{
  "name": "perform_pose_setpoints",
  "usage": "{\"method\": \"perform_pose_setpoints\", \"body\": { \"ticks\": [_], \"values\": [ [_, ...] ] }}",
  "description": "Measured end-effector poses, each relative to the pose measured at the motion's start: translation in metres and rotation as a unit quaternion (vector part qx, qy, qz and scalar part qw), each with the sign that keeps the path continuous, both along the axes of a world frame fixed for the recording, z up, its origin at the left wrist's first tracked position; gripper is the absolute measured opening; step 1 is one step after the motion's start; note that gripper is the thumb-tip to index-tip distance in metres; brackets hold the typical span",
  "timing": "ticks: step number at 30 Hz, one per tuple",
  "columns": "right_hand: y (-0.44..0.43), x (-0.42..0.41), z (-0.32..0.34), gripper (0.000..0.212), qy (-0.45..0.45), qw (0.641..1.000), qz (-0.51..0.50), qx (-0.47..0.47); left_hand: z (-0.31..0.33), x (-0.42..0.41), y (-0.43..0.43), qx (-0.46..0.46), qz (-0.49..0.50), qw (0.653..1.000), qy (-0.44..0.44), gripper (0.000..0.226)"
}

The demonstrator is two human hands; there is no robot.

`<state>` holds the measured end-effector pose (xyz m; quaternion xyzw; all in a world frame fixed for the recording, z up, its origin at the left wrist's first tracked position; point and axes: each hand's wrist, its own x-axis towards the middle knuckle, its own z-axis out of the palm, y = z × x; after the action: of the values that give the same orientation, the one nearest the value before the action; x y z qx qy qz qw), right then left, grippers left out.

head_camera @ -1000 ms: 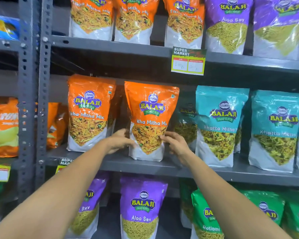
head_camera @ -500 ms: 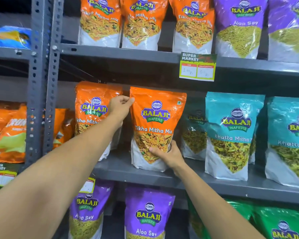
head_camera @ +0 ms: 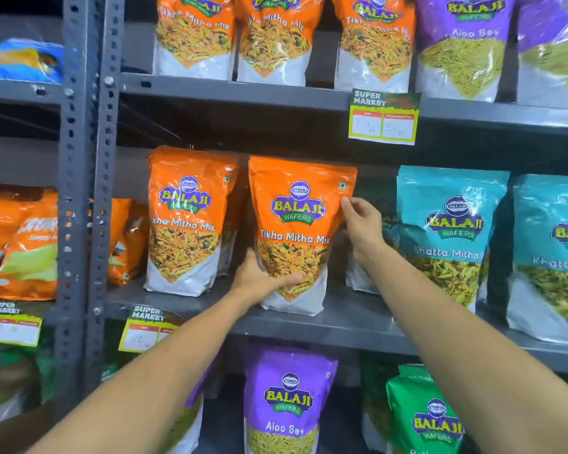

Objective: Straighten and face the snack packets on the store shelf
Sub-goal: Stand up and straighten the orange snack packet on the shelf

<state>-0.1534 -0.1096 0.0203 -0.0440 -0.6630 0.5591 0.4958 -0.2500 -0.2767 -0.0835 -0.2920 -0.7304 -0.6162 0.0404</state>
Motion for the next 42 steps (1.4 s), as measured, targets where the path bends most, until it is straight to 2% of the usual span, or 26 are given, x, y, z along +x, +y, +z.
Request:
{"method": "perform_pose_setpoints", "body": {
  "ticks": [3, 5, 6, 8, 9, 10, 13, 22, 29, 33, 37, 40, 42],
  "values": [
    [-0.002, -0.002, 0.005, 0.020, -0.006, 0.999, -0.034, -0.003, -0.001, -0.001, -0.004, 0.003, 0.008, 1.000, 0.008, 0.122],
    [-0.002, -0.003, 0.003, 0.020, 0.018, 0.999, -0.037, -0.016, -0.001, 0.000, -0.010, 0.040, 0.004, 0.999, 0.021, 0.109],
    [-0.003, -0.004, 0.001, 0.020, 0.023, 0.999, -0.025, -0.023, 0.000, -0.001, -0.013, 0.091, 0.008, 0.996, 0.021, 0.092],
    [-0.005, -0.003, -0.009, 0.024, 0.008, 0.999, 0.007, -0.049, 0.005, -0.004, -0.020, 0.208, 0.029, 0.977, 0.027, 0.041],
    [-0.004, -0.002, -0.017, 0.025, 0.001, 0.998, 0.019, -0.067, 0.009, -0.005, -0.025, 0.227, 0.048, 0.972, 0.044, 0.021],
    [-0.002, -0.002, -0.028, 0.023, -0.002, 0.996, 0.027, -0.081, 0.011, -0.006, -0.028, 0.224, 0.062, 0.971, 0.065, 0.013],
    [-0.002, -0.002, -0.065, 0.013, -0.004, 0.994, 0.055, -0.094, 0.011, -0.008, -0.030, 0.207, 0.074, 0.972, 0.082, 0.004],
    [-0.011, -0.002, -0.078, 0.011, -0.020, 0.996, 0.042, -0.079, 0.012, -0.008, -0.029, 0.188, 0.106, 0.975, 0.060, 0.011],
    [-0.012, -0.002, -0.076, 0.011, 0.009, 0.996, 0.055, -0.069, 0.014, -0.011, -0.030, 0.150, 0.122, 0.976, 0.101, 0.011],
    [-0.009, -0.003, -0.070, 0.018, -0.016, 0.997, 0.057, -0.045, 0.015, -0.015, -0.030, 0.132, 0.143, 0.973, 0.124, 0.015],
    [-0.003, -0.006, -0.073, 0.016, -0.012, 0.996, 0.049, -0.073, 0.016, -0.021, -0.030, 0.100, 0.176, 0.970, 0.136, 0.014],
    [-0.009, -0.012, -0.082, 0.018, -0.031, 0.994, 0.067, -0.076, 0.012, -0.021, -0.027, 0.146, 0.149, 0.977, 0.052, 0.020],
    [-0.020, -0.017, -0.096, 0.023, -0.054, 0.991, 0.091, -0.078, 0.003, -0.016, -0.021, 0.154, 0.085, 0.984, -0.027, 0.037]
  ]
}}
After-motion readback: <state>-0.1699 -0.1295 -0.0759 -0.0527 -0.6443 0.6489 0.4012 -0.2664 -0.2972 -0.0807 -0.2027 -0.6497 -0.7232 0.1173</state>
